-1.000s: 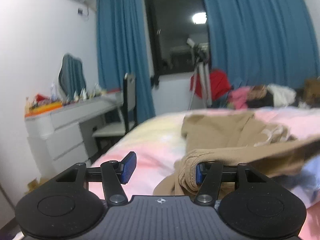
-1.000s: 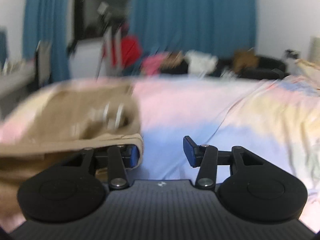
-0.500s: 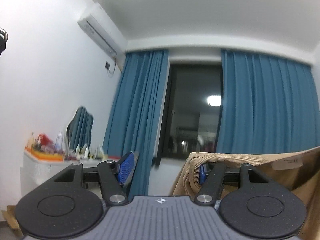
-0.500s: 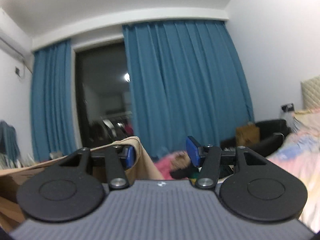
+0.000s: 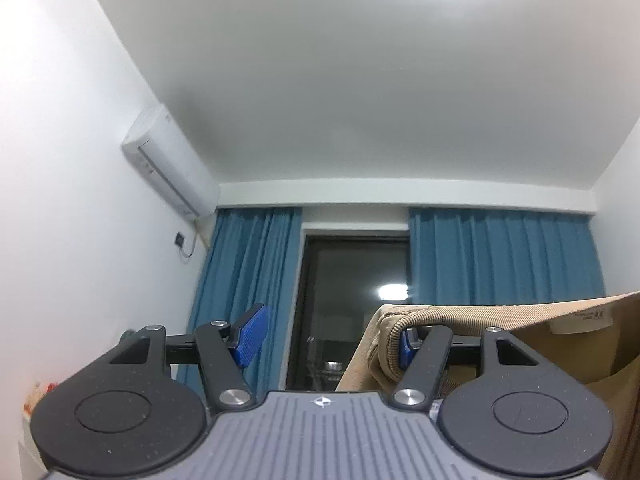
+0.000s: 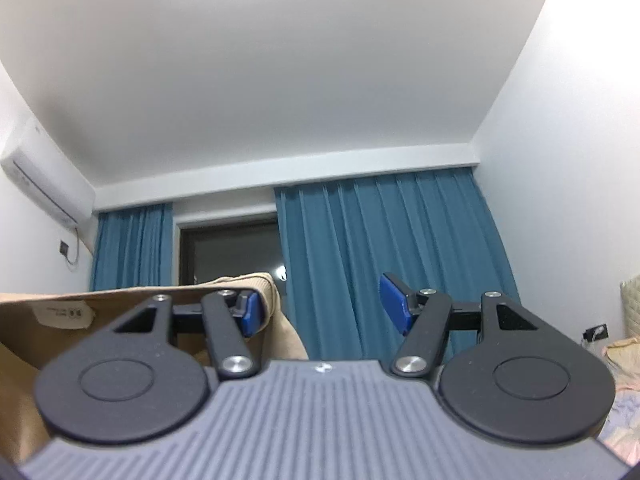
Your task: Fold clothes
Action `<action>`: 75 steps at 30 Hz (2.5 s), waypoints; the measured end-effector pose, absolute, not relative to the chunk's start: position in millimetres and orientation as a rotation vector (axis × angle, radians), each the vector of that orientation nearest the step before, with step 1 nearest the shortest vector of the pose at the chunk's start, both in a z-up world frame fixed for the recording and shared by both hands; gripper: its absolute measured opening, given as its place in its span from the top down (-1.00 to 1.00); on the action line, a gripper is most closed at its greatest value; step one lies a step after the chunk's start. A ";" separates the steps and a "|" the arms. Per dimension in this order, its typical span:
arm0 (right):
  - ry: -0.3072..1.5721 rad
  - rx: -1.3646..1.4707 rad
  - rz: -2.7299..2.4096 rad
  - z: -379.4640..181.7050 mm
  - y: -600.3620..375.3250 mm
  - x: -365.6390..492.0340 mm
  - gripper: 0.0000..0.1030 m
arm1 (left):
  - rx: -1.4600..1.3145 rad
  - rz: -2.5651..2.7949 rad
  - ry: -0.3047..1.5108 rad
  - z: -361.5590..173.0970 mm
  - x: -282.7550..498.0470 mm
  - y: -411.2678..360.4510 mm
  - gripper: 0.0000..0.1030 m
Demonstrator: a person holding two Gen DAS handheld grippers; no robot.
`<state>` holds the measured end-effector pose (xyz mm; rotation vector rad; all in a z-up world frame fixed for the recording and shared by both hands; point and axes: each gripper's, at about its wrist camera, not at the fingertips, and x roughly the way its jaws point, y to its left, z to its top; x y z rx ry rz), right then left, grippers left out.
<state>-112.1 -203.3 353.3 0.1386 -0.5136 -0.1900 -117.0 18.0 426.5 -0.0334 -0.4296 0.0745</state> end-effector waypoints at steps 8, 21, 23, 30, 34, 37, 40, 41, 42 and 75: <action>-0.466 0.090 -0.170 381.3 -221.1 -121.2 -0.26 | 0.043 0.065 -0.388 444.3 -102.4 10.5 -0.30; -0.187 0.072 -0.217 258.4 -246.3 74.1 -0.45 | 0.055 0.096 -0.096 300.0 129.6 -0.7 -0.30; -0.138 0.068 -0.225 231.3 -249.8 119.9 -0.44 | 0.075 0.112 -0.068 267.2 179.5 -9.3 -0.30; 0.024 0.013 -0.260 96.9 -261.4 271.0 -0.41 | 0.088 0.131 0.139 124.1 361.9 -31.3 -0.30; 0.191 0.038 -0.220 2.3 -272.6 342.4 -0.41 | 0.156 0.131 0.266 18.6 439.5 -37.9 -0.30; 0.317 0.026 -0.182 -61.1 -274.3 381.3 -0.40 | 0.213 0.104 0.369 -55.7 473.2 -38.5 -0.30; 0.426 0.004 -0.144 -105.5 -272.4 407.6 -0.40 | 0.299 0.081 0.452 -112.7 494.2 -36.6 -0.30; 0.463 0.007 -0.123 -117.1 -272.5 412.5 -0.40 | 0.349 0.089 0.486 -130.3 497.1 -38.8 -0.31; 0.494 0.013 -0.103 -123.5 -272.2 417.6 -0.40 | 0.388 0.084 0.524 -146.5 496.9 -41.4 -0.31; 0.351 0.154 0.060 -39.2 -225.1 87.7 -0.69 | -0.100 -0.154 0.440 -50.0 119.8 34.7 -0.90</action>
